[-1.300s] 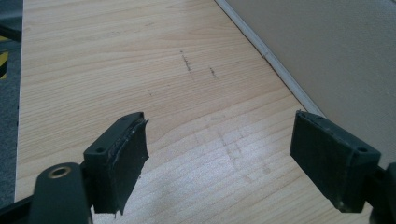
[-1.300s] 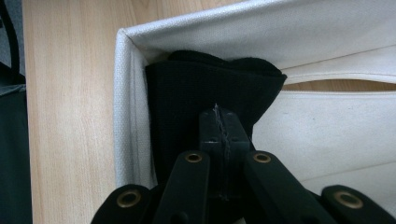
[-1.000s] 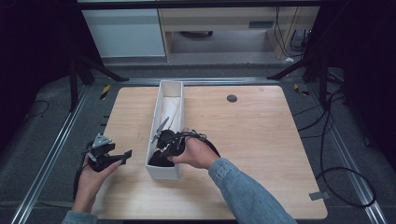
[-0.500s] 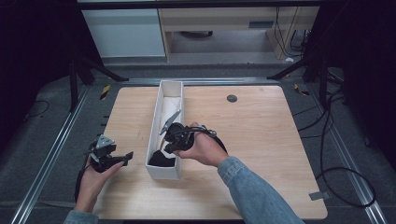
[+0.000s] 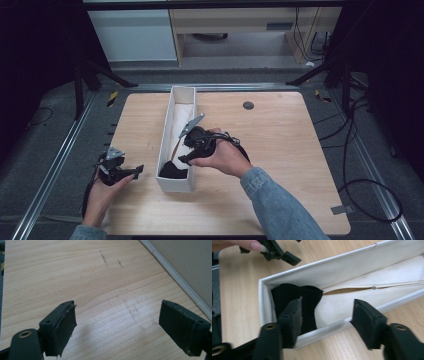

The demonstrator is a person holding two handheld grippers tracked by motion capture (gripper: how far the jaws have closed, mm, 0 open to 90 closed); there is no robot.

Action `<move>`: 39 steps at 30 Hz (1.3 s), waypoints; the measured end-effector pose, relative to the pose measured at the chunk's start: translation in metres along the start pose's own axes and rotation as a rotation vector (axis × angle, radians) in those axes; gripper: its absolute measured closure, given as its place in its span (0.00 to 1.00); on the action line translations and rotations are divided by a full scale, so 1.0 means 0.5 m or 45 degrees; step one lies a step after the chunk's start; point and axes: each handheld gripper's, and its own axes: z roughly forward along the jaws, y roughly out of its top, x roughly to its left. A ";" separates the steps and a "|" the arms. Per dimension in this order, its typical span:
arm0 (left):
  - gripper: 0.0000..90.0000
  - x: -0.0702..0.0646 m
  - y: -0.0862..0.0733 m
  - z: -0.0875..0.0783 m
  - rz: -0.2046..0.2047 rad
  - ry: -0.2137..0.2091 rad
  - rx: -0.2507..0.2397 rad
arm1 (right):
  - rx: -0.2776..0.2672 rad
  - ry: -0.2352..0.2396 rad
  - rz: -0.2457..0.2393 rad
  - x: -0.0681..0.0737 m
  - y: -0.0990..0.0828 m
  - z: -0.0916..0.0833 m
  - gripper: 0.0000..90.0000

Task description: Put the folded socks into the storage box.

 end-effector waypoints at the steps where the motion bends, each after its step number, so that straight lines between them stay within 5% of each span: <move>1: 0.14 0.000 -0.001 0.001 -0.003 0.000 0.003 | -0.003 -0.011 0.004 -0.002 -0.001 -0.001 0.38; 14: 0.08 0.001 -0.007 0.015 -0.004 0.005 0.026 | -0.106 -0.172 0.110 -0.041 -0.027 -0.030 0.08; 24: 0.07 -0.001 -0.016 0.029 0.014 0.015 0.057 | -0.150 -0.276 0.185 -0.083 -0.074 -0.073 0.06; 39: 0.03 -0.001 -0.023 0.040 0.019 0.004 0.059 | -0.150 -0.421 0.313 -0.113 -0.201 -0.144 0.09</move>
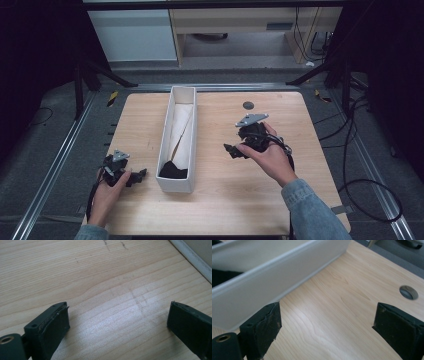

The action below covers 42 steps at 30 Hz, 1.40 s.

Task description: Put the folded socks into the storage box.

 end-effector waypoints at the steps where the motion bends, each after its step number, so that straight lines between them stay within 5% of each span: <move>1: 0.02 0.000 0.000 0.000 0.001 -0.001 0.000 | -0.005 -0.013 0.011 -0.003 -0.010 -0.004 0.10; 15: 0.00 -0.001 -0.006 0.003 -0.001 0.002 -0.037 | 0.036 -0.087 0.116 -0.028 -0.147 -0.035 0.13; 28: 0.00 -0.001 -0.006 0.004 0.002 -0.001 -0.038 | 0.094 -0.051 0.304 -0.035 -0.245 0.014 0.13; 35: 0.00 0.000 -0.005 0.004 0.003 -0.004 -0.035 | 0.082 -0.112 0.383 -0.062 -0.281 0.020 0.12; 42: 0.00 0.000 -0.005 0.004 0.003 -0.005 -0.035 | 0.057 -0.253 0.466 -0.106 -0.321 0.010 0.11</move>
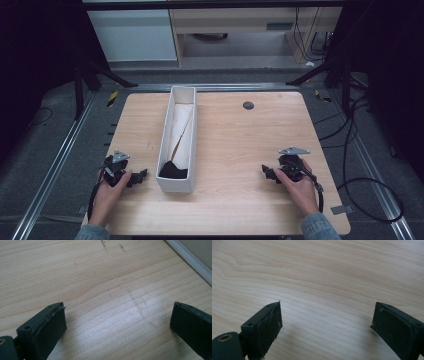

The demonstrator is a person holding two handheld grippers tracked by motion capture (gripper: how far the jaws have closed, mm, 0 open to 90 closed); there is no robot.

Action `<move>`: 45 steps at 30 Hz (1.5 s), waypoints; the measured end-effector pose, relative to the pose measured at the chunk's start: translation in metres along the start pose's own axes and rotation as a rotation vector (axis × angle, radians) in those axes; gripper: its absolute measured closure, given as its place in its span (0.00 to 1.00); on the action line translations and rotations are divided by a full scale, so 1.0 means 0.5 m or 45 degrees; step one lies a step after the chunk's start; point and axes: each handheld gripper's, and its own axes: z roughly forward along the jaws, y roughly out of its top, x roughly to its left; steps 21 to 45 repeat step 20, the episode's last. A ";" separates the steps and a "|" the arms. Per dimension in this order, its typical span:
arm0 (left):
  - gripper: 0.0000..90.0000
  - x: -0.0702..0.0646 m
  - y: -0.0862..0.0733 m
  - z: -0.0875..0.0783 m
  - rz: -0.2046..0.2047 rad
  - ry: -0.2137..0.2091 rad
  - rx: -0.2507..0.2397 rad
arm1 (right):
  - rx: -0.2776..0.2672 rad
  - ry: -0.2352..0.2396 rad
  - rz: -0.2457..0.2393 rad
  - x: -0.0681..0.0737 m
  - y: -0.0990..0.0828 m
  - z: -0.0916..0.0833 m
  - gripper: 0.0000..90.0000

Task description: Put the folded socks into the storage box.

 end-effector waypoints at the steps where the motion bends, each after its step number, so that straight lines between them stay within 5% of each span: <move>1: 0.00 0.000 0.000 0.000 0.000 0.000 0.000 | -0.003 -0.018 0.004 -0.006 -0.003 0.000 0.10; 10: 0.00 0.000 0.000 0.000 0.001 -0.001 0.000 | -0.035 -0.110 0.044 -0.042 -0.018 0.000 0.08; 20: 0.00 0.001 0.000 0.001 0.004 -0.008 0.001 | 0.000 -0.213 0.077 -0.048 -0.018 0.003 0.02; 45: 0.00 0.001 0.000 0.001 0.004 -0.008 0.001 | 0.000 -0.213 0.077 -0.048 -0.018 0.003 0.02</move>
